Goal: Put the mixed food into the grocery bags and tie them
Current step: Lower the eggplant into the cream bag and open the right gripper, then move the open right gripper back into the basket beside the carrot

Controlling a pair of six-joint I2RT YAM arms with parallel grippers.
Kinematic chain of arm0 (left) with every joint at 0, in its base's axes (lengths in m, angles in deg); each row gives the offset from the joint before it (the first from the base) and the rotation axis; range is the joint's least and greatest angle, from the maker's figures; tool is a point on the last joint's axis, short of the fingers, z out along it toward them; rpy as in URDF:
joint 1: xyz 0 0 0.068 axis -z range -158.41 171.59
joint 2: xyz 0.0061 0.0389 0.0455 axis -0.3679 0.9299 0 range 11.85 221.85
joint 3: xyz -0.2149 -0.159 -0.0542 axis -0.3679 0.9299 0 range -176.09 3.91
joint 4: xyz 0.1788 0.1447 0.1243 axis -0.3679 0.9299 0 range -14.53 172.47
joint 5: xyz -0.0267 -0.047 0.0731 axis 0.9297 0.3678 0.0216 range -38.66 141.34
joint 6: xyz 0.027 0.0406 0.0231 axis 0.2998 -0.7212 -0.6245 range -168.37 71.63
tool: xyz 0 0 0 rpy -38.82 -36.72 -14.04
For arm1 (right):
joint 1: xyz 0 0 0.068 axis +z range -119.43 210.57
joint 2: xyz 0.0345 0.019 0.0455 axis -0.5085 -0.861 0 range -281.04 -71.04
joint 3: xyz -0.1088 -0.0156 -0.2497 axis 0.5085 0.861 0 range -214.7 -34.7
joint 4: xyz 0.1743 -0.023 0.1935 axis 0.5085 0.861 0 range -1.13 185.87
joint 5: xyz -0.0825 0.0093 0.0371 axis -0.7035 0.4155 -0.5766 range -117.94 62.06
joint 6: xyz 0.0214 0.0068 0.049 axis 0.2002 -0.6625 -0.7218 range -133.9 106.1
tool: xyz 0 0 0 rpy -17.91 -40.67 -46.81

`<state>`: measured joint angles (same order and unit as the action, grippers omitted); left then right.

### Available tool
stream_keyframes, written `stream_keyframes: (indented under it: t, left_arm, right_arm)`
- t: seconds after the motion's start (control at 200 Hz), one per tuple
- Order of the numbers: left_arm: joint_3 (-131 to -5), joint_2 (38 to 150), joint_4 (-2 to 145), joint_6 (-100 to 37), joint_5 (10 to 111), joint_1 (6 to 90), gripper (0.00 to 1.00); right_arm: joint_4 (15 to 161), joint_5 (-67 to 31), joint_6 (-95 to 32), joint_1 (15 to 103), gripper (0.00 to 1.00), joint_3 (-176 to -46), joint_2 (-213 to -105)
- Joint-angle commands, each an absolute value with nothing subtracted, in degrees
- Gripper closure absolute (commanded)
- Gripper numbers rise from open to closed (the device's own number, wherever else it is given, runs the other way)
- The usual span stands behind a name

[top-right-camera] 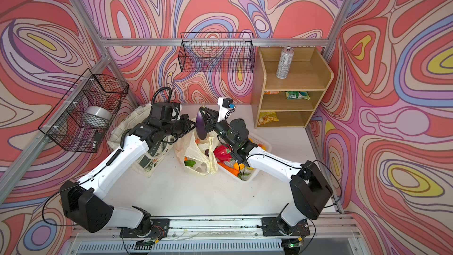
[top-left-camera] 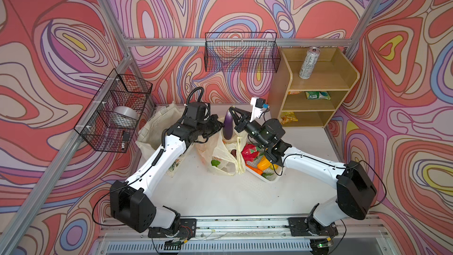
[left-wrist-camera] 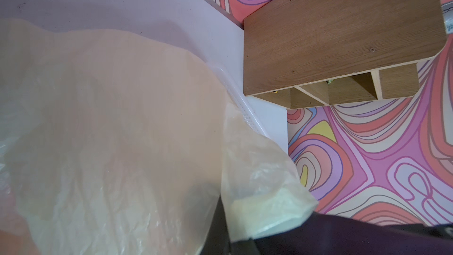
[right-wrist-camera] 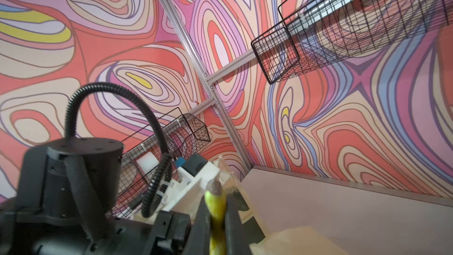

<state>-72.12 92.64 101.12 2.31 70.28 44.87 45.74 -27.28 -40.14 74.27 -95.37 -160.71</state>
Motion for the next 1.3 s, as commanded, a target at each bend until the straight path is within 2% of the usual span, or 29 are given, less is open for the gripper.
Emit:
stream_keyframes:
  t: [0.0, 0.185, 0.2, 0.22, 0.265, 0.3, 0.376, 0.451, 0.666, 0.896, 1.137, 1.292]
  left_arm:
    - [-71.34, 90.02, 97.71, 4.79, 70.03, 45.4, 1.0]
    - [-69.1, 88.45, 94.79, 7.41, 66.95, 45.23, 1.0]
    - [-68.92, 88.41, 94.52, 7.7, 66.83, 45.15, 1.0]
    - [-68.72, 88.34, 94.13, 8.04, 66.68, 45.04, 1.0]
    - [-68.43, 88.23, 93.68, 8.72, 66.21, 44.9, 1.0]
    - [-68.33, 88.07, 93.41, 9.0, 65.98, 44.83, 1.0]
    - [-68.42, 87.81, 93.8, 8.94, 65.07, 44.49, 1.0]
    - [-68.13, 87.52, 94.1, 8.76, 64.41, 44.07, 1.0]
    - [-64.6, 86.74, 93.0, 9.26, 64.35, 41.89, 1.0]
    - [-62.44, 85.07, 92.11, 10.35, 63.89, 40.48, 1.0]
    - [-61.41, 84.49, 91.25, 11.88, 63.91, 39.51, 1.0]
    - [-61.3, 84.36, 90.99, 12.74, 63.65, 38.97, 1.0]
  right_arm:
    - [41.83, -31.96, -35.0, 76.76, 1.0, -92.76, -161.55]
    - [46.8, -31.88, -34.98, 77.63, 1.0, -92.21, -163.24]
    - [47.95, -31.7, -35.03, 77.63, 0.96, -92.68, -163.47]
    - [49.72, -31.33, -35.07, 77.67, 0.84, -93.45, -163.83]
    - [54.93, -30.06, -35.1, 77.63, 0.5, -95.77, -164.13]
    - [58.97, -29.57, -34.83, 77.63, 0.33, -97.55, -163.76]
    - [65.88, -28.15, -34.79, 77.31, 0.16, -100.34, -162.07]
    - [71.99, -24.55, -35.83, 76.16, 0.11, -103.51, -160.26]
    - [84.4, -19.0, -38.62, 72.59, 0.1, -108.49, -154.9]
    - [98.88, -17.53, -46.15, 64.83, 0.16, -107.14, -150.79]
    - [114.26, -16.07, -46.62, 64.66, 0.23, -102.51, -148.97]
    - [119.84, -14.6, -42.7, 65.47, 0.25, -96.83, -146.76]
